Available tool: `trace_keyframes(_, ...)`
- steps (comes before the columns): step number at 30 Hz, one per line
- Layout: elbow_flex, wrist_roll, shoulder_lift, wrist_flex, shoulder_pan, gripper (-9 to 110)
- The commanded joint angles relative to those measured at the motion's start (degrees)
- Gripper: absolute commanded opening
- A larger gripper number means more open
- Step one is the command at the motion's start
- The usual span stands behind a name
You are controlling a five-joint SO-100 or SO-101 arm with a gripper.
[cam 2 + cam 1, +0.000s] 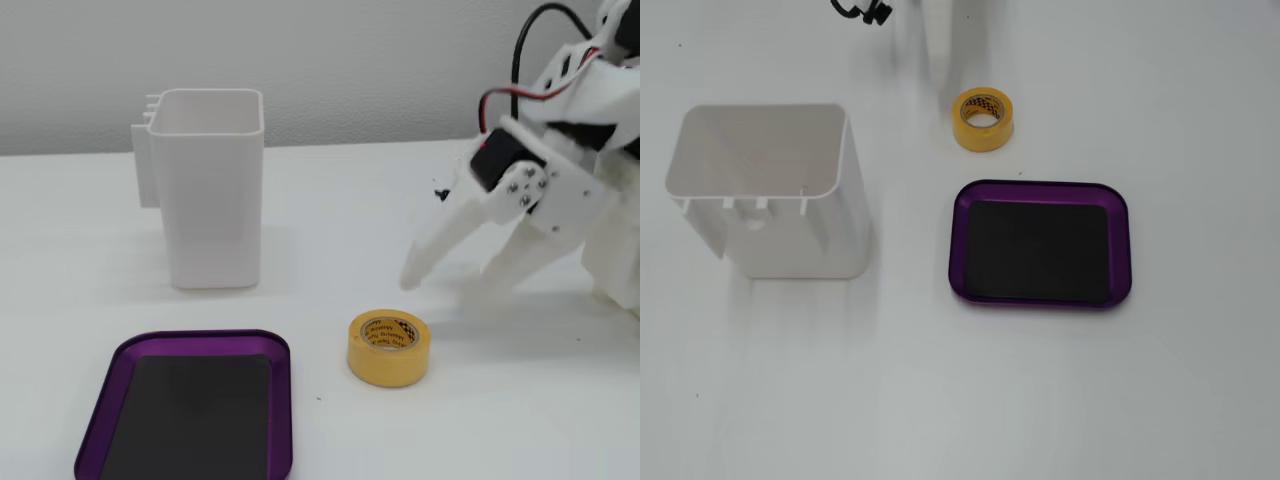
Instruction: Remove the yellow tape from the box.
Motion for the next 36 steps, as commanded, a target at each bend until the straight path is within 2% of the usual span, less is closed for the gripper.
trace_keyframes(1,4.13,0.26,2.37,-0.44,-0.26,16)
trace_keyframes(6,4.31,0.35,3.34,0.18,0.18,14)
trace_keyframes(10,4.31,0.35,3.34,0.26,0.09,-1)
trace_keyframes(12,4.31,0.70,3.34,0.26,0.26,0)
trace_keyframes(18,4.66,10.72,3.34,-0.44,0.09,-1)
trace_keyframes(36,4.66,10.99,3.34,-0.44,-0.26,0)
